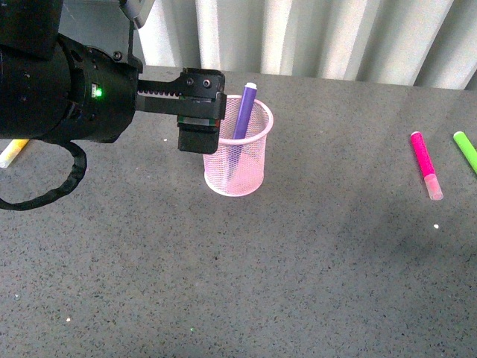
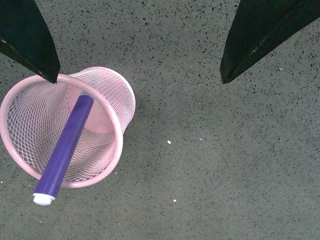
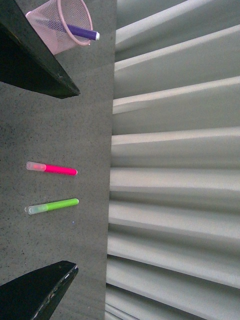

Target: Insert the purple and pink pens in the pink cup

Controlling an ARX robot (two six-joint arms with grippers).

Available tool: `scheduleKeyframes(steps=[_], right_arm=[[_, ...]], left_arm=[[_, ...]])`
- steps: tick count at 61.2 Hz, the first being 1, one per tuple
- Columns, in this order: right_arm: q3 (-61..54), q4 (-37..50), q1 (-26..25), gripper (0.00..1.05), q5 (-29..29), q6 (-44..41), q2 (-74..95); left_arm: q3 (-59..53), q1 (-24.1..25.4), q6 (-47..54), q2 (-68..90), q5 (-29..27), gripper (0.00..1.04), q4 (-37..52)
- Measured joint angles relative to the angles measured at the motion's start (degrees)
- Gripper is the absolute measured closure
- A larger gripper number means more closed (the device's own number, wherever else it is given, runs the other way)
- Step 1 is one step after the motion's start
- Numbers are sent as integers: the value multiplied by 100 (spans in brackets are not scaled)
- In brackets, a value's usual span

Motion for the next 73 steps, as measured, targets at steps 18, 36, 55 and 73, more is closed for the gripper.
scheduleKeyframes(steps=[18,36,55,73], right_arm=[[0,0,0,7,15,0,0],[0,0,0,7,7,0,0],[0,0,0,7,2,-2,0],[0,0,0,7,0,0,0]], left_arm=[[-2214,560,636,-297,-756,53,5320],[-3379,1276,713,-2396,-24,101,4511],[-4120,1840,719,-4395,492,101,3211],[-4334,2358,721,-5840,1001,101,2011]])
